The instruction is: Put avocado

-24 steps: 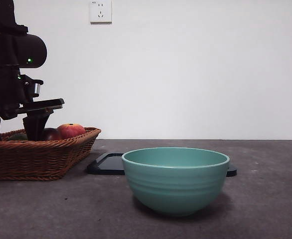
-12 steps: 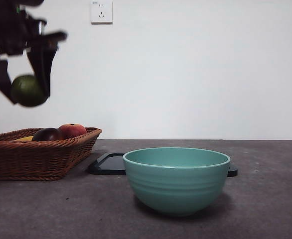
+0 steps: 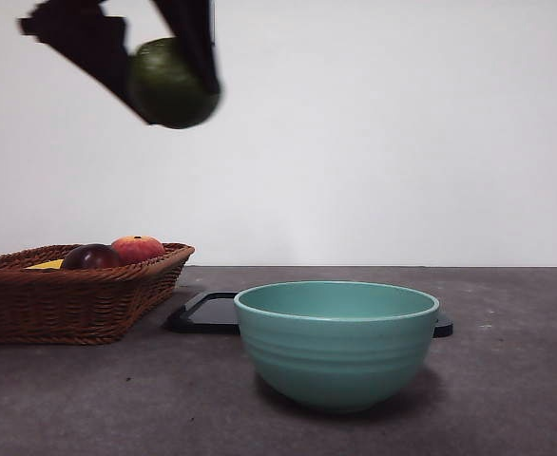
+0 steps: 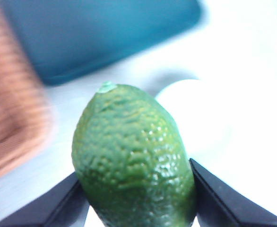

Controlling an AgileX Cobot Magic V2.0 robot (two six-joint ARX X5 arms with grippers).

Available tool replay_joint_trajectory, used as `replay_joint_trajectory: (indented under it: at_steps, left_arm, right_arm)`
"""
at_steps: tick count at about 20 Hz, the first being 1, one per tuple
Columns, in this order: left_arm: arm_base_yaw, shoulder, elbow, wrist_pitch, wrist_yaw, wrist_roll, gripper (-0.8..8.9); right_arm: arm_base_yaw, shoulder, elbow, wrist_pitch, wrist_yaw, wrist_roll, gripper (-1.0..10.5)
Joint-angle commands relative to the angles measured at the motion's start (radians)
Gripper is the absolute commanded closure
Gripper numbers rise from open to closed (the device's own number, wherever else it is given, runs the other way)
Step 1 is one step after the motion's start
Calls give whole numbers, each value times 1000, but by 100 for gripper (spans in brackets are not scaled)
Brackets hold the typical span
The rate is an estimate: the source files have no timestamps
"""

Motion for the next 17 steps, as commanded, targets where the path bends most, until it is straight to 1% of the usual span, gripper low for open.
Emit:
replay_joint_trajectory:
  at_steps: [1,5,9,11,17]
  left_arm:
    - [-59,43,20,55,3,3,605]
    - [-135,140,20,108,3,3,605]
    - [-181,274,20,169,3,2,605]
    - [-191,332,20,196,3,2,605]
    - [-192,439,20,201,3,3,605]
  right_arm:
    - [4,2,17,-10,-3,4,344]
    - [4,2,17,-20,-3,7,344]
    - [4,2,17,-20,-3,8,344]
    - [4,2,17,-19,-3,8,344]
    - [4,2,17,-19,-3,7,344]
